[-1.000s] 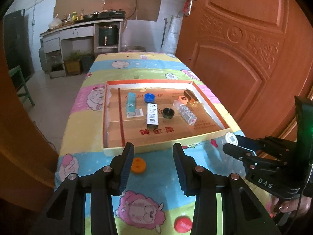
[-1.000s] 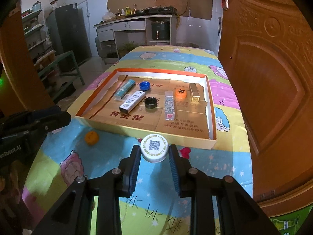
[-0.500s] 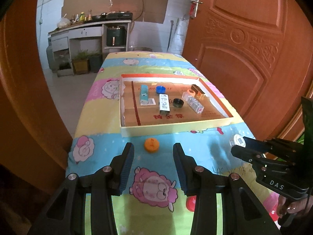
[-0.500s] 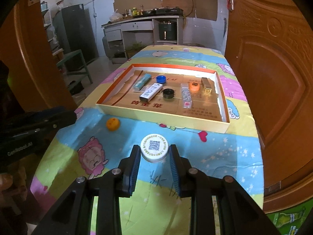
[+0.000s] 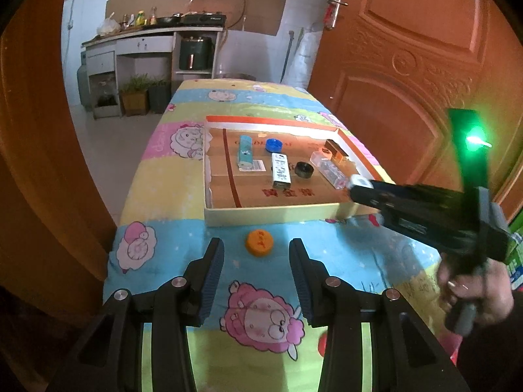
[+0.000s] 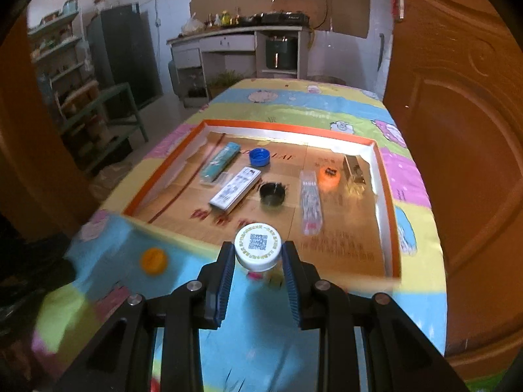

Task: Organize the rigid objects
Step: 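Lower the white QR-code container into the tray and open the right tool, then move both open tools out of the tray toward the red and orange caps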

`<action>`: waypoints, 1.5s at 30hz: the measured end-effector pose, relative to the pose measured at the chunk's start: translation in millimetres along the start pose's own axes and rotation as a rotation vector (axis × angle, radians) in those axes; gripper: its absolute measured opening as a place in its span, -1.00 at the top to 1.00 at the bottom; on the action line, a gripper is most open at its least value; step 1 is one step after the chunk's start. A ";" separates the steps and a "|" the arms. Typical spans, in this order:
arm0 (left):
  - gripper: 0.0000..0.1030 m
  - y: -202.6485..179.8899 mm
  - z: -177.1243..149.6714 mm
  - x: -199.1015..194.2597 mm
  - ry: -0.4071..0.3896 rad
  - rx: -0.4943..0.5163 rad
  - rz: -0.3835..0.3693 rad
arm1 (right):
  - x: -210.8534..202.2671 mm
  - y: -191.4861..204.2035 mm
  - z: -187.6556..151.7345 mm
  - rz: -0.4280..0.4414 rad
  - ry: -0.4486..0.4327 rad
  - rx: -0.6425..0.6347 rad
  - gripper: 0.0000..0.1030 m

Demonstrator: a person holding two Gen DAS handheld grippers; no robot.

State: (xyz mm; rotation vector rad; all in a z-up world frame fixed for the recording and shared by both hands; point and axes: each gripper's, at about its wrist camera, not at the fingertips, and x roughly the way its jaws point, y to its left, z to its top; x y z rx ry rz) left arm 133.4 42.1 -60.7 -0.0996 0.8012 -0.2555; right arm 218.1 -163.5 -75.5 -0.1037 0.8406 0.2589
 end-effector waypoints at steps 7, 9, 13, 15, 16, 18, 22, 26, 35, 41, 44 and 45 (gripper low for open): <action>0.17 7.6 10.7 15.8 0.007 -0.012 0.000 | 58.8 -7.5 19.4 -0.032 0.104 -0.014 0.41; 0.17 9.3 11.4 20.3 0.010 -0.014 -0.001 | 65.3 -8.9 19.5 -0.037 0.116 -0.011 0.41; 0.17 12.8 11.7 29.4 0.021 -0.022 -0.008 | 73.7 -10.5 19.8 -0.042 0.132 -0.008 0.38; 0.17 14.3 11.3 32.6 0.027 -0.025 -0.012 | 75.5 -10.9 20.5 -0.037 0.131 -0.006 0.24; 0.17 14.8 11.0 33.7 0.029 -0.026 -0.013 | 74.9 -11.7 20.3 -0.034 0.128 -0.001 0.18; 0.17 15.7 10.6 34.9 0.030 -0.027 -0.014 | 71.7 -12.9 19.8 -0.029 0.114 0.012 0.10; 0.17 17.7 9.1 35.4 0.031 -0.031 -0.014 | 60.9 -13.0 18.4 -0.022 0.085 0.029 0.10; 0.17 16.6 6.0 34.7 0.035 -0.027 -0.011 | 47.5 -10.7 12.4 -0.016 0.068 0.041 0.10; 0.17 16.9 -5.0 27.6 0.021 -0.021 0.012 | 2.7 11.5 -21.3 0.006 0.046 0.042 0.10; 0.17 16.9 -13.2 18.5 0.004 -0.025 0.017 | -26.5 30.2 -42.8 0.023 0.024 0.040 0.10; 0.17 15.9 -17.8 12.8 -0.001 -0.023 0.015 | -38.1 37.3 -50.4 0.027 0.015 0.041 0.10; 0.17 15.3 -19.4 10.6 -0.005 -0.022 0.015 | -42.8 39.6 -53.8 0.028 0.012 0.041 0.10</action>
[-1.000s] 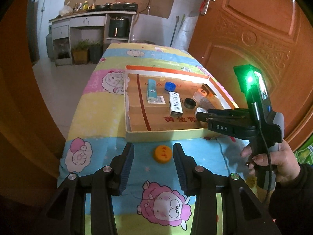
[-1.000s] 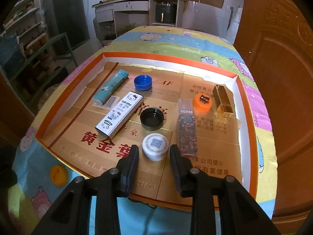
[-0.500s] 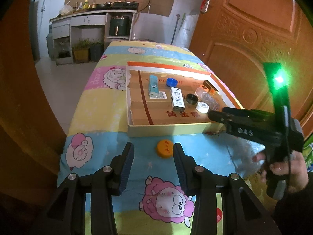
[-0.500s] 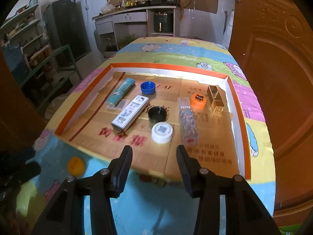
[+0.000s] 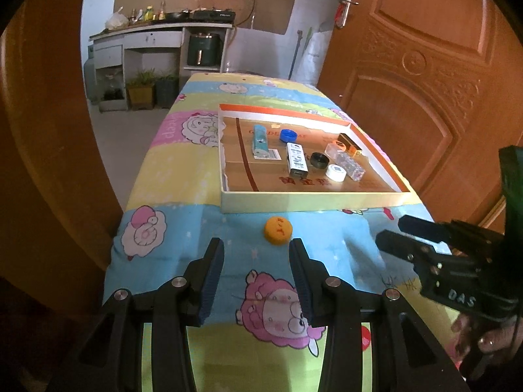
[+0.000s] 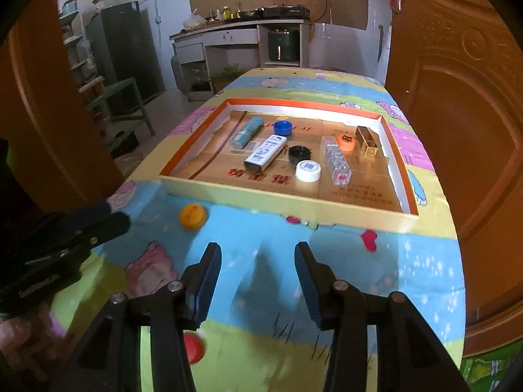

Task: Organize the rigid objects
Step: 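Move both open tools out of the tray toward the red and orange caps, then grasp the red Coca-Cola cap with the right tool while the left tool grasps the orange cap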

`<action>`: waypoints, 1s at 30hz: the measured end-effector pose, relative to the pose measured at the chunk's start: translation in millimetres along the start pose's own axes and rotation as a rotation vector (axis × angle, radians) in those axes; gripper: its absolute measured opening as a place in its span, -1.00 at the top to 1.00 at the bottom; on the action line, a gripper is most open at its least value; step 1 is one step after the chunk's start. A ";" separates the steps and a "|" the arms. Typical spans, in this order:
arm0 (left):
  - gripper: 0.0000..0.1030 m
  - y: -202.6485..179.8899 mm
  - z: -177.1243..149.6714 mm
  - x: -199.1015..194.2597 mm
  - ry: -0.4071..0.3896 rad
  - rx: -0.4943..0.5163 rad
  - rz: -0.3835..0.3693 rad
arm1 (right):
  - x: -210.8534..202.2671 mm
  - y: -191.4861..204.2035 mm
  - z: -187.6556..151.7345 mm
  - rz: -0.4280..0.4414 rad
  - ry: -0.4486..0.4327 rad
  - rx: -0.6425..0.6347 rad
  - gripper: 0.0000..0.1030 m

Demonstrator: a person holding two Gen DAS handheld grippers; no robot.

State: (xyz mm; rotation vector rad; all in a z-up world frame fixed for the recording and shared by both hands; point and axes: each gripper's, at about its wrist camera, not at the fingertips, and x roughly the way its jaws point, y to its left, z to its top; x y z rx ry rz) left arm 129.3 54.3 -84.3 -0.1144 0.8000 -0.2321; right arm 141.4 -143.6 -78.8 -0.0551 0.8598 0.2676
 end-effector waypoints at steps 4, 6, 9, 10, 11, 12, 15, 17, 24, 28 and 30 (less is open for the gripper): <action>0.17 -1.9 -7.1 -10.9 -0.009 0.005 -0.002 | -14.5 9.0 -13.9 -0.007 -0.009 0.002 0.10; 0.17 -3.0 -11.1 -16.2 -0.014 0.009 -0.002 | -19.5 12.2 -19.1 -0.009 -0.014 0.002 0.10; 0.17 -4.4 -17.0 -23.8 -0.022 0.016 0.002 | -26.4 16.9 -27.3 -0.009 -0.019 0.001 0.10; 0.17 -4.4 -18.8 -26.4 -0.025 0.016 0.003 | -28.3 18.7 -29.8 -0.007 -0.020 -0.002 0.10; 0.17 -4.3 -20.1 -28.6 -0.027 0.017 0.003 | -30.8 21.7 -33.7 -0.006 -0.021 -0.006 0.10; 0.17 -4.1 -22.2 -31.6 -0.032 0.017 0.002 | -32.6 23.9 -36.4 -0.004 -0.023 -0.008 0.10; 0.17 -3.4 -28.0 -38.2 -0.040 0.016 0.002 | -37.5 31.9 -48.5 0.012 -0.035 -0.018 0.10; 0.17 -2.8 -32.4 -40.8 -0.043 0.017 0.007 | -35.3 38.2 -56.0 0.022 -0.031 -0.032 0.10; 0.17 1.9 -48.3 -42.0 -0.031 0.011 0.017 | -14.1 55.5 -79.3 0.026 -0.004 -0.069 0.10; 0.17 5.8 -52.2 -42.1 -0.029 0.005 0.019 | -5.9 57.5 -84.0 0.027 -0.001 -0.069 0.10; 0.17 6.6 -52.3 -41.0 -0.029 0.004 0.019 | -3.2 60.4 -85.4 0.012 -0.004 -0.085 0.10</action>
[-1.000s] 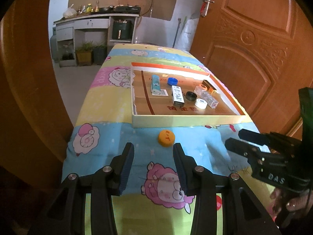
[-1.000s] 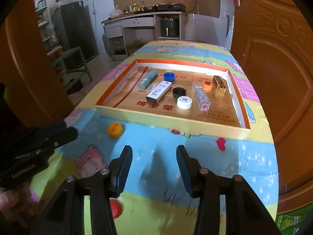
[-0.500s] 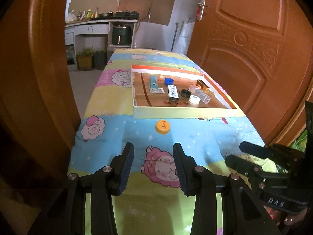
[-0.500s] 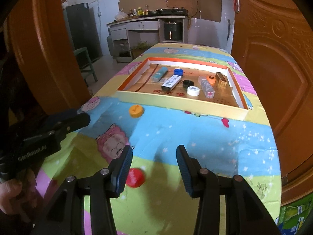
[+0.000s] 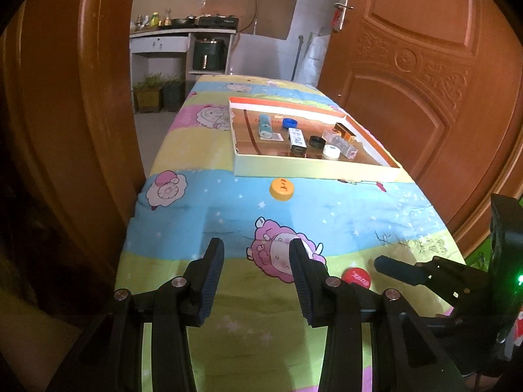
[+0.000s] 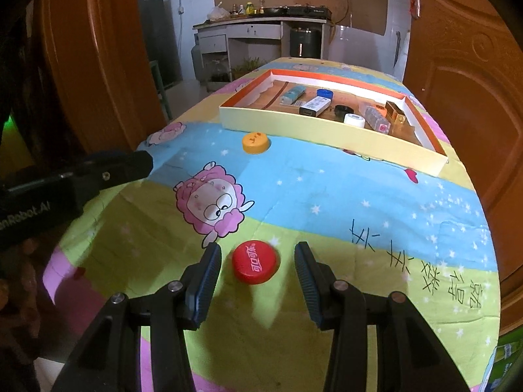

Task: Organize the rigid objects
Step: 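Grasp the red Coca-Cola cap with the right tool while the left tool grasps the orange cap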

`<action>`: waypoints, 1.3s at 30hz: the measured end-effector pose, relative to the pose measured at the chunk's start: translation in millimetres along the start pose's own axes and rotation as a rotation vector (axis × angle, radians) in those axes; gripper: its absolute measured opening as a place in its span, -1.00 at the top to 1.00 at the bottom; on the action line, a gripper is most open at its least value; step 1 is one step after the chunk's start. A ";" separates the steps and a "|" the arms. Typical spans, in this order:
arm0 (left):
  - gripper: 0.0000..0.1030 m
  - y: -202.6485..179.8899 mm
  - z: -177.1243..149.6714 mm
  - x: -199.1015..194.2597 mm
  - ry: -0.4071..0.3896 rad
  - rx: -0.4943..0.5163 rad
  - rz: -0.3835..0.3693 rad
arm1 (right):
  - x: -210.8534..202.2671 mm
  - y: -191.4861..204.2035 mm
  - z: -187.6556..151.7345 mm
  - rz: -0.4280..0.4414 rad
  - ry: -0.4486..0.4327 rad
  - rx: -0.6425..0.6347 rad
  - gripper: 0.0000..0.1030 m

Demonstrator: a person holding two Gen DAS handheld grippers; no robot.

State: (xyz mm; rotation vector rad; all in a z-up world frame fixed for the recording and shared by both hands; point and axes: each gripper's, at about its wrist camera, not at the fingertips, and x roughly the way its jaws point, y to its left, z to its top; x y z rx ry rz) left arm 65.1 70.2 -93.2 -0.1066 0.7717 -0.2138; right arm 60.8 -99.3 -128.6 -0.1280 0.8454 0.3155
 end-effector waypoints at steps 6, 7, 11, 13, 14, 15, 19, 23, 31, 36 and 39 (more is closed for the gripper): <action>0.17 -3.4 3.5 9.7 0.010 0.012 -0.003 | 8.3 4.6 -1.7 -0.018 0.009 -0.030 0.18; 0.17 -4.2 4.4 12.0 0.012 0.013 -0.005 | 9.8 4.2 -2.5 -0.017 0.013 -0.029 0.28; 0.17 -11.9 11.7 27.4 0.033 0.027 -0.011 | 11.0 -2.2 -4.1 -0.008 0.018 -0.011 0.41; 0.17 -18.3 17.1 39.3 0.045 0.034 -0.019 | 8.5 -10.3 -4.2 -0.027 0.010 0.010 0.41; 0.17 -21.8 19.9 45.5 0.051 0.038 -0.023 | 7.3 -16.1 -4.0 -0.038 0.007 0.019 0.41; 0.17 -25.6 24.3 53.5 0.058 0.038 -0.031 | 6.7 -20.9 -3.8 -0.041 0.006 0.028 0.41; 0.17 -37.3 38.1 81.9 0.080 0.046 -0.040 | 4.1 -42.1 -3.4 -0.049 0.002 0.070 0.41; 0.17 -45.2 47.3 110.2 0.108 0.056 -0.009 | 2.1 -56.7 -3.5 -0.053 -0.006 0.093 0.41; 0.17 -48.0 55.7 139.2 0.135 0.056 0.045 | 3.4 -69.1 -2.9 -0.022 -0.007 0.122 0.41; 0.41 -50.8 54.1 138.5 0.123 0.081 0.073 | 2.7 -72.9 -3.3 -0.006 -0.004 0.145 0.41; 0.41 -51.9 52.8 134.5 0.119 0.085 0.073 | 2.2 -73.5 -1.4 -0.020 -0.006 0.148 0.41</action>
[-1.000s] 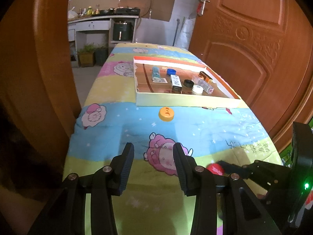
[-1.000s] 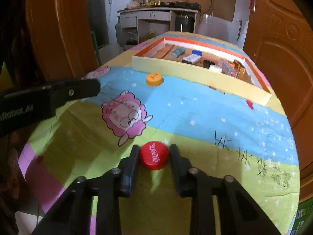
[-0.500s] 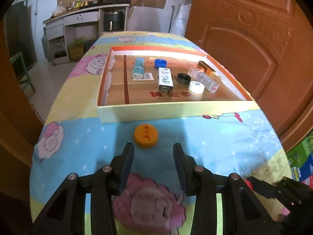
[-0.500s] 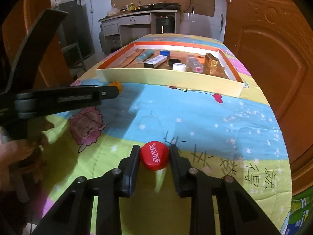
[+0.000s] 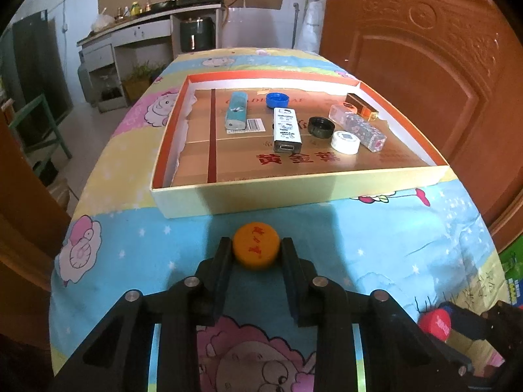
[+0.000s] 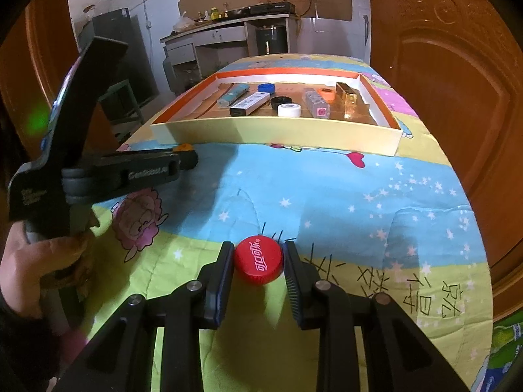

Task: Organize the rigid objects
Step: 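Grasp the red Coca-Cola cap with the right tool while the left tool grasps the orange cap, then carry the red cap and orange cap over into the cardboard tray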

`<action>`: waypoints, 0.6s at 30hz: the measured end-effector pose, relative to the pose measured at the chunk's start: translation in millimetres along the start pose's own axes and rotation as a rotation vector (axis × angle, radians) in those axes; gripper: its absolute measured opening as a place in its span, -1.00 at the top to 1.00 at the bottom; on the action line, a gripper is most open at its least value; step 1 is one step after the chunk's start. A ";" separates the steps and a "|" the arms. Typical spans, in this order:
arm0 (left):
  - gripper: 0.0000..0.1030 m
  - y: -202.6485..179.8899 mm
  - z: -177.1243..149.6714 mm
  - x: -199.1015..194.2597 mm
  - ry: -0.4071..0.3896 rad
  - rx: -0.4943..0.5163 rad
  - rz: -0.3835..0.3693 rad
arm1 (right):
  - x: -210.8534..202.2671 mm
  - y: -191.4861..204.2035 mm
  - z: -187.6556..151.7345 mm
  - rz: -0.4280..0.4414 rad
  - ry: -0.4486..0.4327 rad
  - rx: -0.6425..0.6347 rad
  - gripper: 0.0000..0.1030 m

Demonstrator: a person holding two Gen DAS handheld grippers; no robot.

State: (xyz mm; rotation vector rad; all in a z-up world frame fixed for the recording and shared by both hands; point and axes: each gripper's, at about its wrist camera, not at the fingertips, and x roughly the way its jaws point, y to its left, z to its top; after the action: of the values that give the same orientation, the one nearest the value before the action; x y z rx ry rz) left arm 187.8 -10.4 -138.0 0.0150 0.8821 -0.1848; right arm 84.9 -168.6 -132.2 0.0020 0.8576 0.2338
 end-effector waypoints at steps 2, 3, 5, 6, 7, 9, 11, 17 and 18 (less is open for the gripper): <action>0.41 -0.3 -0.5 -5.0 -0.005 -0.005 -0.005 | -2.1 -0.1 1.9 0.005 -0.006 0.007 0.41; 0.41 -0.6 -0.4 -8.9 -0.010 -0.008 -0.008 | -3.1 -0.5 3.2 0.005 -0.010 0.007 0.41; 0.41 -1.7 -0.5 -16.6 -0.018 -0.012 -0.013 | -6.1 -0.2 7.1 -0.001 -0.020 0.003 0.41; 0.41 -2.7 -0.3 -20.8 -0.023 -0.012 -0.017 | -8.9 0.0 9.8 -0.006 -0.028 0.000 0.41; 0.41 -4.1 -0.5 -25.6 -0.028 -0.012 -0.020 | -11.0 -0.1 12.5 -0.009 -0.034 -0.001 0.41; 0.41 -7.0 0.7 -34.9 -0.037 -0.009 -0.029 | -17.6 -0.8 18.4 -0.017 -0.053 -0.003 0.41; 0.41 -9.0 2.8 -42.2 -0.047 -0.006 -0.039 | -23.6 -2.1 24.7 -0.027 -0.071 -0.002 0.41; 0.41 -14.1 12.4 -64.6 -0.081 0.008 -0.044 | -38.1 -8.6 45.6 -0.050 -0.112 -0.010 0.41; 0.41 -14.4 13.9 -66.7 -0.085 0.009 -0.044 | -39.7 -9.6 48.5 -0.052 -0.117 -0.013 0.41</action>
State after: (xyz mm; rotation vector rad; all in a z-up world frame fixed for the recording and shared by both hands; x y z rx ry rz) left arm 154.7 -15.6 -76.9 -0.0041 0.7972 -0.2293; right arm 98.2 -181.6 -71.6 -0.0186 0.7386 0.1883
